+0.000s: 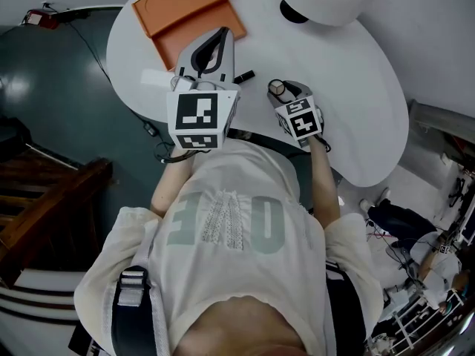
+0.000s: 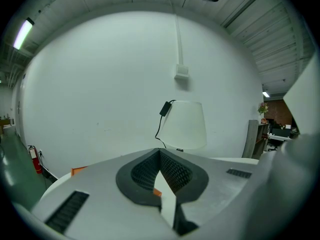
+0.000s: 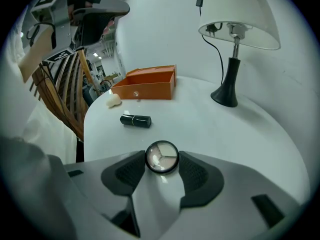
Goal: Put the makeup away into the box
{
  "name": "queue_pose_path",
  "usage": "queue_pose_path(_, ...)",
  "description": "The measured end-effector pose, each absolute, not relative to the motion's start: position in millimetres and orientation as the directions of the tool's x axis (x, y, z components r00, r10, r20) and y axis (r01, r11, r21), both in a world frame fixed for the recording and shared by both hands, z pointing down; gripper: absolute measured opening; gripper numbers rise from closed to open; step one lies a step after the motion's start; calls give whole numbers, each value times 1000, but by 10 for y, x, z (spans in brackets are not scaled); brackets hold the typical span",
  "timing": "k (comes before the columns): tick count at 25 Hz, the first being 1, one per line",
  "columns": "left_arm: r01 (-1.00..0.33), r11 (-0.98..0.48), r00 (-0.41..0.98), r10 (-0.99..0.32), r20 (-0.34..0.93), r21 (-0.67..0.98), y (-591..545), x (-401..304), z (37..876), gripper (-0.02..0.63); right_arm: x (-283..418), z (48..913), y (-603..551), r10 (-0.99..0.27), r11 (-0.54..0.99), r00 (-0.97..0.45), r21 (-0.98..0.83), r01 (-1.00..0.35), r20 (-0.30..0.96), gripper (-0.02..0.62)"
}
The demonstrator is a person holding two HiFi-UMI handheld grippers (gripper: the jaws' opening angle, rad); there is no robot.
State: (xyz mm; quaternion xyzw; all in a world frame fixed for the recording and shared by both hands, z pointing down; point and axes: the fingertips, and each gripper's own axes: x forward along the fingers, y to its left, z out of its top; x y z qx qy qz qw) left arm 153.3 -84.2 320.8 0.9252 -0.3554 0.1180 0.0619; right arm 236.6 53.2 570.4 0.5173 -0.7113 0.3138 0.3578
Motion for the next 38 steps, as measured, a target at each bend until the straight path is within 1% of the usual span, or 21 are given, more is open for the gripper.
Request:
queue_pose_path(4, -675, -737, 718, -645, 261, 35, -847, 1519, 3215, 8, 2405, 5669, 509, -528, 267, -190, -51, -962, 828, 216)
queue_pose_path(6, -675, -737, 718, -646, 260, 34, -852, 1504, 3209, 8, 2416, 5537, 431, -570, 253, -178, -35, -967, 802, 216)
queue_pose_path(9, -675, -738, 718, -647, 257, 30, -847, 1482, 3196, 8, 2393, 5155, 270, -660, 225, -168, -21, -974, 732, 216)
queue_pose_path(12, -671, -741, 723, -645, 247, 33, -838, 1476, 3170, 8, 2331, 4545, 98, -769, 205, -174, -20, -978, 615, 216)
queue_pose_path(16, -668, -744, 730, -645, 227, 34, -828, 1474, 3104, 8, 2247, 3649, -16, -906, 162, -171, -56, -985, 387, 216)
queue_pose_path(19, -666, -745, 733, -645, 215, 34, -809, 1466, 3065, 8, 2197, 3193, 40, -956, 144, -163, -95, -985, 245, 216)
queue_pose_path(21, -665, -746, 734, -646, 211, 33, -800, 1473, 3042, 8, 2182, 3015, 83, -968, 147, -165, -106, -983, 190, 216)
queue_pose_path(24, -666, -745, 734, -647, 207, 32, -790, 1475, 3025, 8, 2163, 2905, 112, -972, 156, -171, -102, -983, 163, 216)
queue_pose_path(29, -672, -740, 728, -652, 211, 33, -787, 1451, 3058, 8, 2130, 2921, 96, -968, 174, -187, -92, -981, 168, 216)
queue_pose_path(34, -703, -710, 699, -682, 213, 35, -857, 1320, 3056, 8, 2030, 2923, -8, -954, 222, -235, -86, -971, 184, 216)
queue_pose_path(38, -734, -679, 668, -715, 205, 25, -972, 1035, 3073, 8, 1801, 2979, -282, -931, 276, -289, -87, -957, 223, 216)
